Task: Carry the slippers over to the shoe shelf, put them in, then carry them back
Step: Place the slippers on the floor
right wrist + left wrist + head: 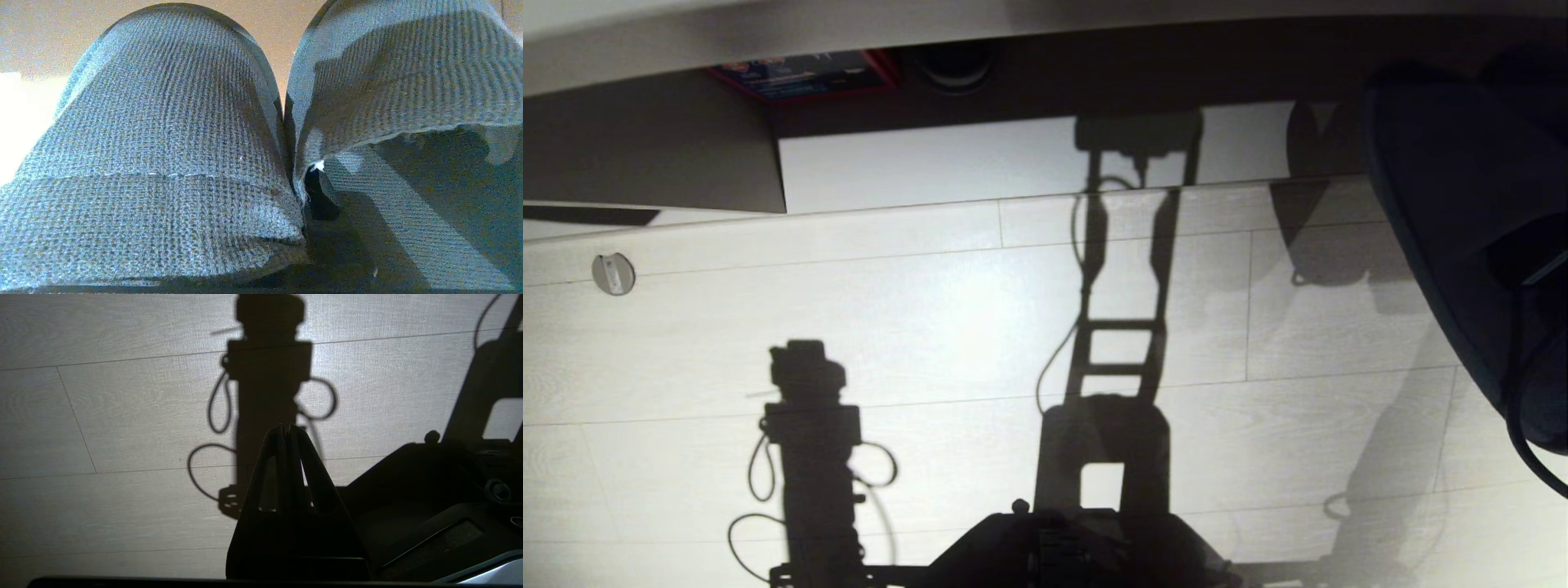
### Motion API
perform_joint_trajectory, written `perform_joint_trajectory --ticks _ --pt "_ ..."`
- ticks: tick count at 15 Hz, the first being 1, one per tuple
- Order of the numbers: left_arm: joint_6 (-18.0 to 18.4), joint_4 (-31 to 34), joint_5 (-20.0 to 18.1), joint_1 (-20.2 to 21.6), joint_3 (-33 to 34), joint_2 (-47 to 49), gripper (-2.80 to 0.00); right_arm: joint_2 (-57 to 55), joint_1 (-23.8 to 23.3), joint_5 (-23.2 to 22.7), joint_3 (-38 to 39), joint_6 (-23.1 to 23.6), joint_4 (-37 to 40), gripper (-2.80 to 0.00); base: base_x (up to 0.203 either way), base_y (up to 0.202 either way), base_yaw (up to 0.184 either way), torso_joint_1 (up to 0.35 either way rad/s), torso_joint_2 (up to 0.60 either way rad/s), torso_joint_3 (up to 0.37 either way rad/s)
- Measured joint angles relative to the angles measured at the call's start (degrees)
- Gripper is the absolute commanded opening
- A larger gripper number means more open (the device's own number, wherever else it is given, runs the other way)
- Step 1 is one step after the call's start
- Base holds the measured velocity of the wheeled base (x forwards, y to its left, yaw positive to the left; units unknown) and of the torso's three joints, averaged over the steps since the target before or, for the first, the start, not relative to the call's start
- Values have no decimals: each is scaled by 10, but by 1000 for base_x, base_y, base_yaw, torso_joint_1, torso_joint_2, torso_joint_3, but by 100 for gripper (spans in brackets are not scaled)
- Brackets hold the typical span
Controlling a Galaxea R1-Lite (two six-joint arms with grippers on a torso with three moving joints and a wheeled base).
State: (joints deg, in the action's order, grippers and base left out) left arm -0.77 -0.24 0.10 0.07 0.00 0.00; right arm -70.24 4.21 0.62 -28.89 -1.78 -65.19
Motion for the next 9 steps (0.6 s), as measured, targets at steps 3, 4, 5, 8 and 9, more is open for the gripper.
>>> perform_joint_trajectory --ticks 3,4,5,8,9 --pt "0 0 0 0 0 0 -280 51 0 2 44 0 28 -280 0 0 0 0 0 0" --pt "0 0 0 0 0 0 -280 69 0 3 59 0 40 -280 0 0 0 0 0 0" --pt "0 0 0 0 0 0 -280 92 0 4 74 0 56 -280 0 0 0 0 0 0" --pt "0 0 0 0 0 0 -280 178 -2 2 122 0 128 -280 0 0 0 0 0 0" --pt "0 0 0 0 0 0 -280 211 -3 2 138 0 156 -280 0 0 0 0 0 0"
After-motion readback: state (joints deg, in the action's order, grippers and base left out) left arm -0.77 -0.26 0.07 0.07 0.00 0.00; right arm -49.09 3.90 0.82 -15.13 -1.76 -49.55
